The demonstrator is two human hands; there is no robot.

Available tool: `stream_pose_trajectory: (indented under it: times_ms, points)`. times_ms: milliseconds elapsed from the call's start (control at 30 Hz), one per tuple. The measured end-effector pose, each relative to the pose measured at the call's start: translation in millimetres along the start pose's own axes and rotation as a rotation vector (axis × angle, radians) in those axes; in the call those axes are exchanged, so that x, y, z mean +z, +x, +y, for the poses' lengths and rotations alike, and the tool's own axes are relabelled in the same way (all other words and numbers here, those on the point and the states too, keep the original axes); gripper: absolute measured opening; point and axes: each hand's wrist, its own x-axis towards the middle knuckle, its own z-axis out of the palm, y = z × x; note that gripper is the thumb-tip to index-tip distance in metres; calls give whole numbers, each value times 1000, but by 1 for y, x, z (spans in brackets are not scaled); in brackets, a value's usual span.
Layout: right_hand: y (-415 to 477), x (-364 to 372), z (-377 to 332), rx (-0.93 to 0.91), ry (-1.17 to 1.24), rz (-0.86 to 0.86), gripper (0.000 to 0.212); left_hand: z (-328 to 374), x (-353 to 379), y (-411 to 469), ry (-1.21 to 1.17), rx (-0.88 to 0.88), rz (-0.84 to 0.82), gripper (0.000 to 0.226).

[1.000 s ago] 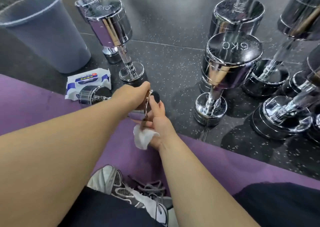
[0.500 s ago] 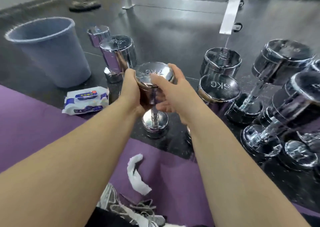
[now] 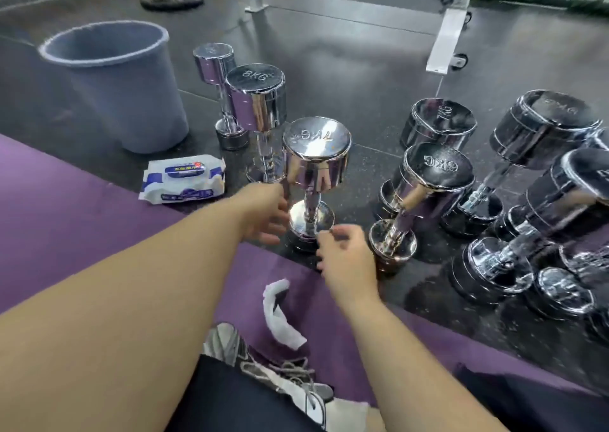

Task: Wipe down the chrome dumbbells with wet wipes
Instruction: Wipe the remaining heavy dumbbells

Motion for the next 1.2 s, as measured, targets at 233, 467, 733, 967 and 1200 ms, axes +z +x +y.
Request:
stream_pose_trajectory:
  times_ms: [233, 467, 733, 967, 1200]
  points:
    - [-12, 45, 41, -166, -940, -564, 19, -20, 6, 6, 569, -20, -62, 23]
    - [1, -8, -30, -214, -270, -18, 9, 18, 5, -17, 183, 69, 31, 18]
    - [1, -56, -145, -528, -79, 146, 17, 71, -3, -90, -166, 590, 141, 6]
    - [52, -34, -141, -516, -602, 23, 17, 55, 17, -51, 172, 724, 551, 33]
    - [52, -15, -116, -721, -710, 19, 31, 53, 7, -13, -386, 408, 427, 30]
